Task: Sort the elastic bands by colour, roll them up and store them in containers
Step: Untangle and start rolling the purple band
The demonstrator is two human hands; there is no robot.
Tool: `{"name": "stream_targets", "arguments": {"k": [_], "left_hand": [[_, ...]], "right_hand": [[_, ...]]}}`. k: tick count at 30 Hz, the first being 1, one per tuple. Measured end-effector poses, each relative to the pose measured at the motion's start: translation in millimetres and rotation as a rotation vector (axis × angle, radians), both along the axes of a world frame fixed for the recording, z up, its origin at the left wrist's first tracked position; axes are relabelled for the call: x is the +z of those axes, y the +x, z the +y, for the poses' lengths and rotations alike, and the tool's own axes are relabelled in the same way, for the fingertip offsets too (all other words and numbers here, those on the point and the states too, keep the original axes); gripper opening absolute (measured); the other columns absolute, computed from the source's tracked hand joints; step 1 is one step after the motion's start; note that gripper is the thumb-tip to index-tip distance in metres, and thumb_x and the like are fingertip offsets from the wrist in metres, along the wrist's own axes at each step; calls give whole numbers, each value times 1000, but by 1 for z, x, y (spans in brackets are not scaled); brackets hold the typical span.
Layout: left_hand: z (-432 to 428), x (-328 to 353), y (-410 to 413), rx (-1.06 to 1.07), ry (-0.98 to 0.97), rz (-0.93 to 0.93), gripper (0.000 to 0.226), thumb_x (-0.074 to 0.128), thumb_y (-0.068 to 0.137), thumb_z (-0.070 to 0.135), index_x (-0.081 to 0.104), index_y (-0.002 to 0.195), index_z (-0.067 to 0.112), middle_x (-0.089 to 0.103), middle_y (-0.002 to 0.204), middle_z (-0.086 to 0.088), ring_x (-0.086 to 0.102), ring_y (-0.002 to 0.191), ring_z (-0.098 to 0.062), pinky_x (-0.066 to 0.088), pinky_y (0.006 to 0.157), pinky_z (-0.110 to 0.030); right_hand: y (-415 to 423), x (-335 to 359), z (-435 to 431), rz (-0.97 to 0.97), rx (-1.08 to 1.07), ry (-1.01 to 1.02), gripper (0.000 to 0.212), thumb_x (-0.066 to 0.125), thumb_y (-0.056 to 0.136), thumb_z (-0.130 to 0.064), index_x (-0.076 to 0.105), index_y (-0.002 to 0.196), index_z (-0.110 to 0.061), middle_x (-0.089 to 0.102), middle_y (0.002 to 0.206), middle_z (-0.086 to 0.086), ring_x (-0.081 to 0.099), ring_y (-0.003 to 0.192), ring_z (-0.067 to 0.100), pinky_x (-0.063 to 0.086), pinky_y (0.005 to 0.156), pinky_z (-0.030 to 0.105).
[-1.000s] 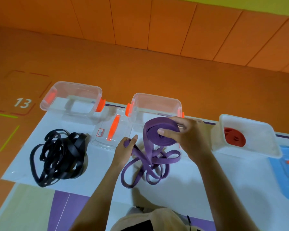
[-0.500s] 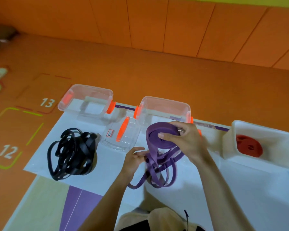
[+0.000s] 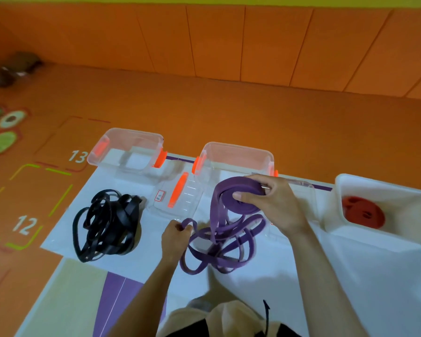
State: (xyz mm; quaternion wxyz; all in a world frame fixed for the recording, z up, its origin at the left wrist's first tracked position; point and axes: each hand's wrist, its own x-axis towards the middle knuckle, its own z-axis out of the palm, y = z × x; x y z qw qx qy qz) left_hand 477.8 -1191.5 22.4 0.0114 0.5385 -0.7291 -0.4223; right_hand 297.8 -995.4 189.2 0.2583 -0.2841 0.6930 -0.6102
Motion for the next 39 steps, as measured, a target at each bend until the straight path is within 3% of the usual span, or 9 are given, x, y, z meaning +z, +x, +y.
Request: {"name": "stream_targets", "arguments": {"k": [3, 8, 12, 16, 22, 25, 31, 35, 39], "left_hand": [[-2, -5, 19, -4, 228, -87, 39, 72, 96, 36, 51, 120, 12, 69, 111, -14, 73, 101, -37, 64, 89, -50], [6, -15, 49, -44, 390, -225, 59, 63, 104, 42, 37, 146, 11, 62, 131, -23, 77, 94, -38, 67, 77, -48], [11, -21, 61, -270, 348, -431, 59, 66, 99, 47, 49, 138, 6, 66, 111, -13, 76, 78, -25, 66, 65, -36], [12, -26, 64, -387, 220, -542, 75, 65, 90, 67, 44, 141, 16, 70, 120, -9, 77, 78, -21, 65, 80, -35], [15, -44, 60, -359, 191, -536, 110, 78, 79, 70, 32, 158, 10, 42, 156, -17, 43, 145, -38, 41, 119, -53], [22, -47, 52, -221, 238, -392, 96, 74, 87, 66, 42, 151, 3, 49, 148, -19, 53, 136, -39, 48, 113, -50], [27, -48, 50, -37, 281, -153, 44, 74, 99, 21, 47, 128, 3, 67, 122, -18, 67, 112, -36, 58, 99, -47], [24, -39, 46, -110, 120, -235, 42, 58, 107, 32, 37, 137, 11, 65, 126, -12, 66, 117, -37, 53, 106, -54], [13, -37, 44, -104, 90, -206, 38, 59, 105, 32, 53, 136, 11, 66, 126, -12, 64, 122, -36, 52, 107, -49]], "right_hand": [[0, -9, 7, -7, -6, 7, 28, 92, 78, -21, 82, 99, -37, 82, 96, -6, 78, 90, 17, 65, 86, 43], [4, -20, 11, -17, -7, 24, 28, 93, 78, -25, 81, 100, -38, 82, 97, -6, 78, 91, 16, 66, 84, 41], [6, -23, 12, -32, 1, 42, 28, 93, 78, -22, 81, 102, -34, 82, 98, -4, 78, 92, 19, 64, 85, 43], [6, -24, 15, -15, 10, 76, 27, 92, 79, -20, 82, 103, -29, 82, 97, -5, 78, 91, 17, 63, 82, 36], [5, -22, 20, -36, -24, 38, 27, 92, 79, -19, 82, 100, -34, 81, 98, -6, 77, 91, 14, 61, 75, 26], [3, -20, 23, -17, -80, 31, 29, 92, 79, -27, 81, 103, -38, 81, 99, -6, 76, 95, 16, 63, 77, 30], [0, -15, 25, 85, -106, 52, 30, 93, 77, -25, 78, 94, -45, 80, 95, -14, 74, 92, 11, 63, 73, 25], [1, -10, 26, 133, -124, 38, 36, 91, 79, -23, 75, 93, -50, 77, 94, -24, 72, 95, 0, 57, 68, 15], [-3, -3, 26, 199, -231, -34, 41, 90, 81, -28, 73, 96, -63, 77, 93, -25, 74, 91, 1, 57, 69, 13]]}}
